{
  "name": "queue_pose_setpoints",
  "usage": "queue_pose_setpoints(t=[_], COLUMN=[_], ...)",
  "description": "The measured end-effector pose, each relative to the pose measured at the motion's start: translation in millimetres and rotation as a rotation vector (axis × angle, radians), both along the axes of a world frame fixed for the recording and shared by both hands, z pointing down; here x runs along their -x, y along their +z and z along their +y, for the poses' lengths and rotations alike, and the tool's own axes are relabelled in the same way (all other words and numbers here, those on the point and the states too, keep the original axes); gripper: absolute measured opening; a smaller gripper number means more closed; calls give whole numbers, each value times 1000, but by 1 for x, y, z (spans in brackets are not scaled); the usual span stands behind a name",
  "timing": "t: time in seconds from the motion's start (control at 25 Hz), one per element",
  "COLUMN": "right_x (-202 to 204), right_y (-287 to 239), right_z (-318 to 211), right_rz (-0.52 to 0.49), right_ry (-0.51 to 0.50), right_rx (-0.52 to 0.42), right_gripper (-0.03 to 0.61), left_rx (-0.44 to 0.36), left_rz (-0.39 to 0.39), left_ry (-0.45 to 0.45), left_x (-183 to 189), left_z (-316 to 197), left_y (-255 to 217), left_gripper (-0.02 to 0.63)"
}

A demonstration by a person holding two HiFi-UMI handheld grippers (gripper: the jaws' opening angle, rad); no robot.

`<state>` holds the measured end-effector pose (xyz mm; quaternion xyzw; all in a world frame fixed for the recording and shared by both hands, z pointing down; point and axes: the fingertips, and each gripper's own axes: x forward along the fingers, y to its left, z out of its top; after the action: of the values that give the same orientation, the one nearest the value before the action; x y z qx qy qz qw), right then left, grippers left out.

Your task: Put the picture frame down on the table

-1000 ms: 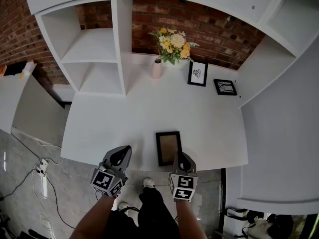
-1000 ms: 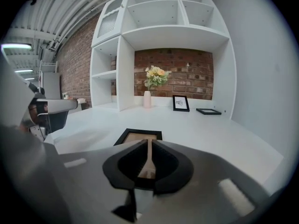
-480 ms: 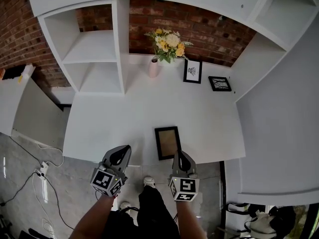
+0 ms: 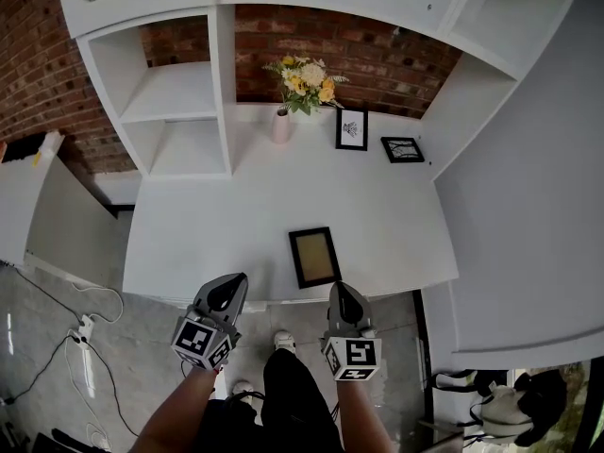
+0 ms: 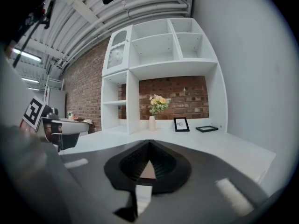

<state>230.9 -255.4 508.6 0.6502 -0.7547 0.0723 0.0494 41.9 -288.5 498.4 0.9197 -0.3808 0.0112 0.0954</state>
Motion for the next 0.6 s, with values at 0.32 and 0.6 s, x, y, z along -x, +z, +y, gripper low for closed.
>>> queue_pose_setpoints(t=[0.32, 0.6], right_x=[2, 11], right_y=[-20, -35], right_z=[29, 52], right_rz=[-6, -12], right_ry=[2, -4], right_rx=[-56, -94], right_gripper=[3, 3], left_rx=[-29, -49], left_rz=[13, 18], left_ry=[17, 16], left_x=[2, 15], left_z=[20, 37], left_y=[-14, -26], left_gripper=[8, 8])
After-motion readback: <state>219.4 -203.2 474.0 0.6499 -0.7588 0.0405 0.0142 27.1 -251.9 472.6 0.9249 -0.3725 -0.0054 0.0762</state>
